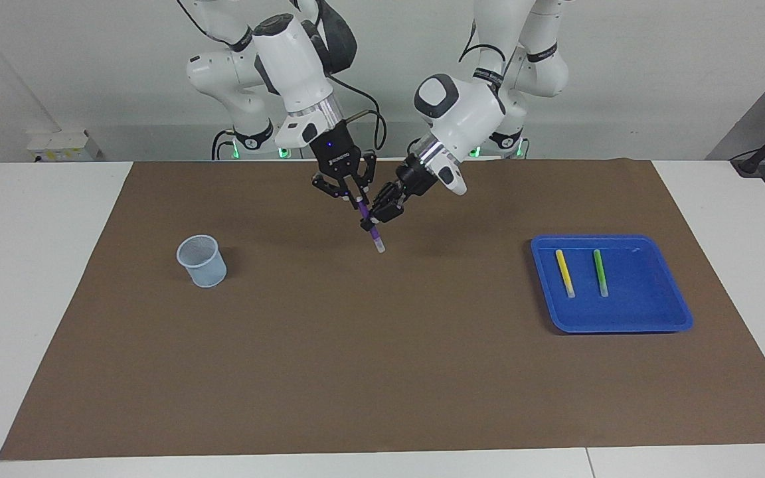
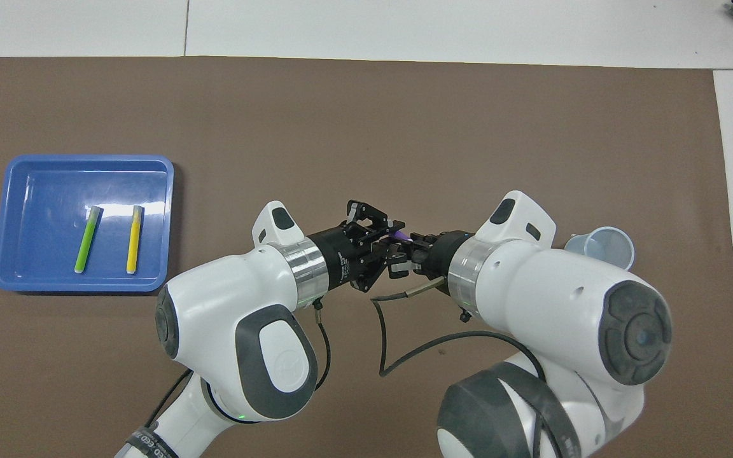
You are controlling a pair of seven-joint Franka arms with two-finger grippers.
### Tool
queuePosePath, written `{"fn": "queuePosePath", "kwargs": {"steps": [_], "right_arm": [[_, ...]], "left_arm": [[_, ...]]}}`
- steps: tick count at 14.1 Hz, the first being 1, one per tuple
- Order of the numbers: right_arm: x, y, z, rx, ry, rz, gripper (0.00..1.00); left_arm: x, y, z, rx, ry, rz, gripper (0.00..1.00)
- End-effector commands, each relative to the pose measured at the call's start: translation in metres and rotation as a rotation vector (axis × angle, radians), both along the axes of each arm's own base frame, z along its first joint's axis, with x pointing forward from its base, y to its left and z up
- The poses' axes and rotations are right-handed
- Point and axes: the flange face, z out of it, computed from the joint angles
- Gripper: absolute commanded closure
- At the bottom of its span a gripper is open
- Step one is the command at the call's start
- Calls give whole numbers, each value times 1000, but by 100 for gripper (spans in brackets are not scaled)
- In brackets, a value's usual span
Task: Right arm passes pens to left for tray arrangement
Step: 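Close the left gripper on the purple pen beside the right gripper, then open the right gripper and pull back while the left gripper holds the pen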
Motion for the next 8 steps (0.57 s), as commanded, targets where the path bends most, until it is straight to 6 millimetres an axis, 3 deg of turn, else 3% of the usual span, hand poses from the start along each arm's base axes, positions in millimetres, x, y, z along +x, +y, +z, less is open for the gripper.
{"fn": "queuePosePath", "kwargs": {"steps": [1,5,8], "right_arm": [[-1,-7,0,8,32,-8,0],[11,-37,2,-44,107,-16,0],[24,-86,-7,-105,153,19,0]], "left_arm": [[2,-5,4,-12,-13,-7,100],[10,7,2,-4,-25,-54,100],[14,36,-7,29,-102,-230,100]]}}
